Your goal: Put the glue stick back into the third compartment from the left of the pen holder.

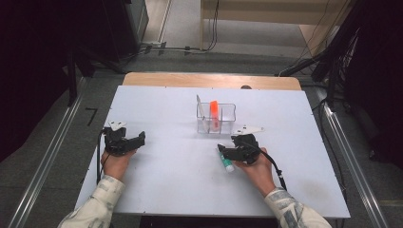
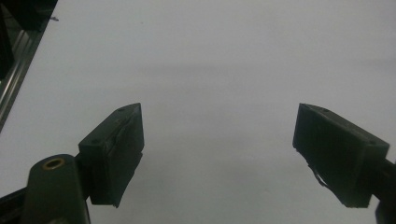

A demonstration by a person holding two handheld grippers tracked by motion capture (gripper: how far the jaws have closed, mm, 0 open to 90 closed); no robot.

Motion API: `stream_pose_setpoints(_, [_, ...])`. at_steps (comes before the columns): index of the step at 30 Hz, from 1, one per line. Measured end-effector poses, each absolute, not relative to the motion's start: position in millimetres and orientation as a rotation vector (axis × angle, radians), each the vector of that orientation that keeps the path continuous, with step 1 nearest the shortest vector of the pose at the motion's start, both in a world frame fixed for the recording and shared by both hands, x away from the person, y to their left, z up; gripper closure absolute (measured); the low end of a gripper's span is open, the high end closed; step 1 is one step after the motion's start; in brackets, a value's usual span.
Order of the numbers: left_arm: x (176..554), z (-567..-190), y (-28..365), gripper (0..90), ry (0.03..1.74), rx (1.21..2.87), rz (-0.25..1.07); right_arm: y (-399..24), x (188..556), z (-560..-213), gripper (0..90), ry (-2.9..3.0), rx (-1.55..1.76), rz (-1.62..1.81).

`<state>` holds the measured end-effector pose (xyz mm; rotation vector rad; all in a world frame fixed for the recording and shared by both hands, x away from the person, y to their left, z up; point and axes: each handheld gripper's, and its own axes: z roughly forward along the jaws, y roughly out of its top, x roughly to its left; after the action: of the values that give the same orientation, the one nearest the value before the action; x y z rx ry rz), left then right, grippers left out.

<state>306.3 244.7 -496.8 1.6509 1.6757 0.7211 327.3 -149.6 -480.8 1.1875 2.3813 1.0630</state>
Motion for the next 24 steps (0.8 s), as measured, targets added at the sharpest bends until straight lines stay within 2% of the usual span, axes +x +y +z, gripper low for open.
stream_pose_setpoints(24, [306.6,-497.2,243.8,16.9,1.672,1.656,0.723,-137.0,331.9,-493.8,38.2,2.429,1.191,1.013])
